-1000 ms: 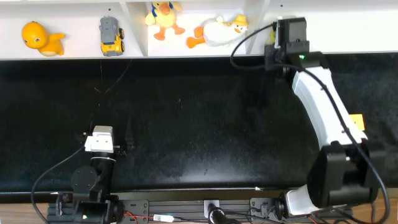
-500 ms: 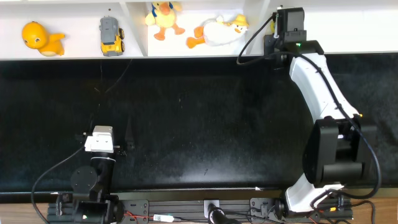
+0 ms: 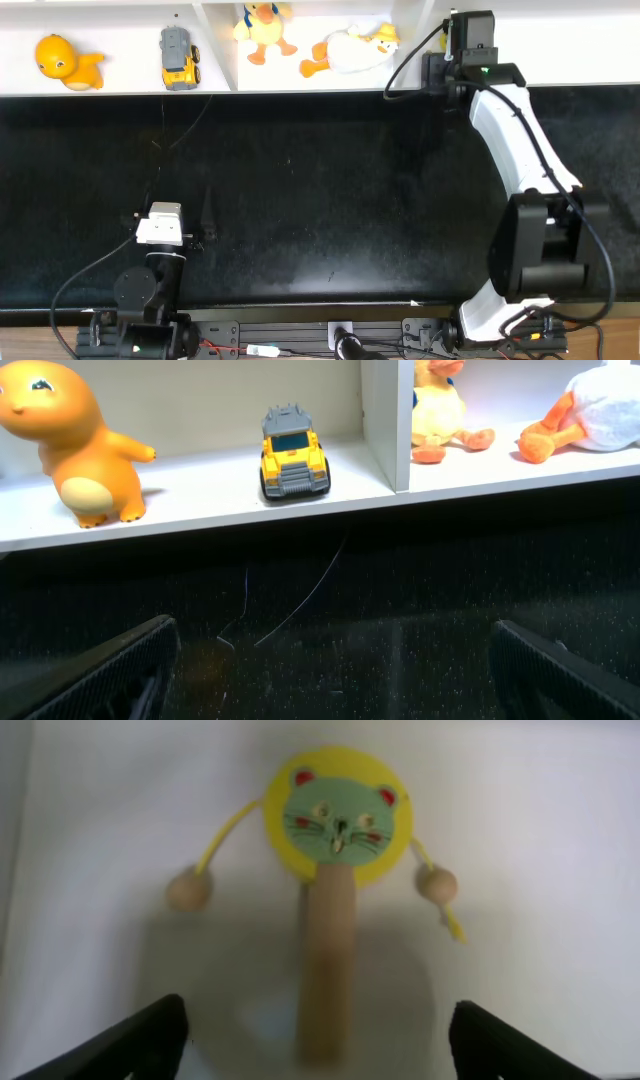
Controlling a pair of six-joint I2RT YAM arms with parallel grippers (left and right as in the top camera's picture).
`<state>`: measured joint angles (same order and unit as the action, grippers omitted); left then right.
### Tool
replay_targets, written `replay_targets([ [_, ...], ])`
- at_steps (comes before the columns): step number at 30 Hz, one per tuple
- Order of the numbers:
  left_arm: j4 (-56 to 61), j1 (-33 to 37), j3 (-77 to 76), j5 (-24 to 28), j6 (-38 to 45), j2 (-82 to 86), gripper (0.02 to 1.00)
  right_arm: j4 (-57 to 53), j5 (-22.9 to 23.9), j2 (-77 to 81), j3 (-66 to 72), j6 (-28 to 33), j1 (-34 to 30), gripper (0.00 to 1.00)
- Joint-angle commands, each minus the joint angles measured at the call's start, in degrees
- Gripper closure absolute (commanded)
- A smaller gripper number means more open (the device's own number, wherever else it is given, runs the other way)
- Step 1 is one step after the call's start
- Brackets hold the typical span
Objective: Store Toys
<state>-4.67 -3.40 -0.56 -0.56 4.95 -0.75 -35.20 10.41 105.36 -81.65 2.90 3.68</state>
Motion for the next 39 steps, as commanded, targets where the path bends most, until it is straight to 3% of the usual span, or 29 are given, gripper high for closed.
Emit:
replay_targets([
  [1,-0.09,-0.22,0.11,0.94,0.83,0.59,0.02,-2.23,-0.26,-7.34,3.65,2.38,-0.2,0.003],
  [10,-0.09,-0.22,0.11,0.94,0.85,0.59,0.02,-3.58,2.8,-33.66,25.64,2.32,-1.2,0.003],
  [21,-0.09,-0.22,0.11,0.94,0.85,0.59,0.02,-28.41,2.78,-62.16,31.04,-1.68,-1.46,0.003],
  [24,-0.09,-0.22,0.11,0.94,0.83,0.59,0.02,-33.27,4.31,-65.13,31.04,-1.7,-1.46,0.005],
  [29,-0.09,-0.22,0.11,0.94,0.85,0.59,0.02,-39.82,12.24,-65.83,31.04,-3.56,-1.46,0.003],
  [39,-0.09,-0.22,0.11,0.94,0.83,0.59,0.02,-35.6,9.6,-65.75,31.04,-3.28,-1.46,0.005],
])
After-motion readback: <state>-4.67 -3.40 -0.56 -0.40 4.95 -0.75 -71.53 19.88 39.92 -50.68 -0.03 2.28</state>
